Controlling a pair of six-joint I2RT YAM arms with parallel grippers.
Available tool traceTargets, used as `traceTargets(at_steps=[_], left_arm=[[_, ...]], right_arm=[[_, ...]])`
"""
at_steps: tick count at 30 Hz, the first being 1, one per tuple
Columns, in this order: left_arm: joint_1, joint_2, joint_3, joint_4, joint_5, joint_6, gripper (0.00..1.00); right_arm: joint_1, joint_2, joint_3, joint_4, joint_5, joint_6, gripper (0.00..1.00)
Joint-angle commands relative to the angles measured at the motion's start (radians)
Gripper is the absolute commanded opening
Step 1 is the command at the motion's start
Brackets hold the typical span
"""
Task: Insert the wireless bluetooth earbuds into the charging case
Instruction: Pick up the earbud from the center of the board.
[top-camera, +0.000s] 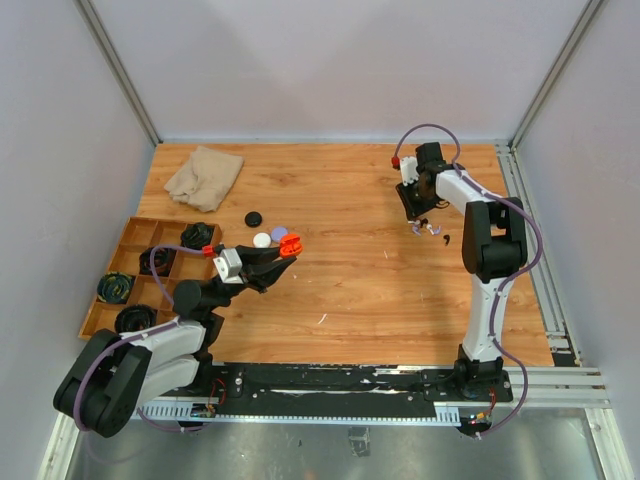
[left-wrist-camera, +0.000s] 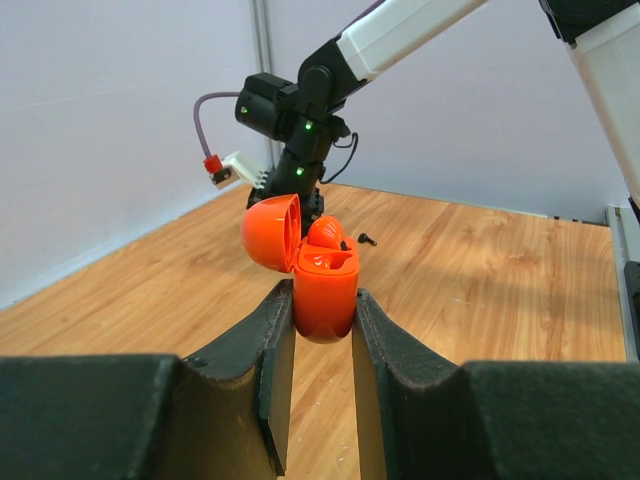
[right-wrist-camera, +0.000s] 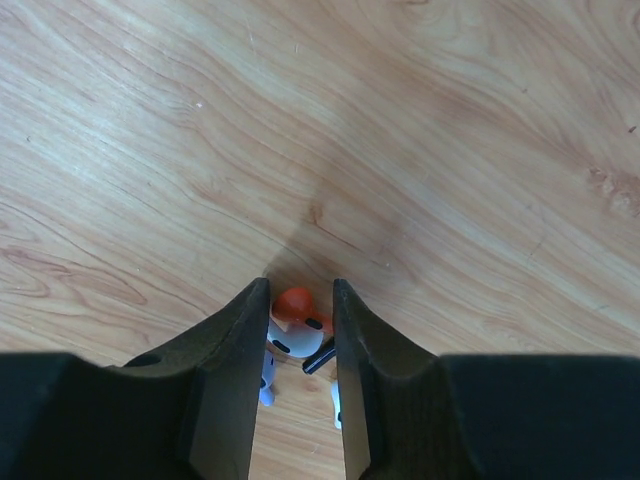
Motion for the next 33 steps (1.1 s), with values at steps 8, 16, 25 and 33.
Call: traceTargets(at_steps=[8,16,25,33], left_arm=[[-0.004,0.002,-0.006,0.027,0.002,0.013,0.0],[-0.007,-0.001,-0.007,0.025,0.003,0.013,0.0],[-0.009,-0.004,-0.006,0.025,0.005,0.012,0.0],[-0.01,-0.008,-0.007,0.025,0.007,0.01,0.0]], right_arm=[[-0.019,-0.01,-0.013,-0.099,0.024,0.001,0.39],[-0.021,-0.011,-0.011,-0.123,0.025,0.012,0.32],[-0.02,-0.002,0.021,-0.128,-0.007,0.059,0.24],[-0.009,0.023,0.03,-0.13,0.052,0.112,0.32]])
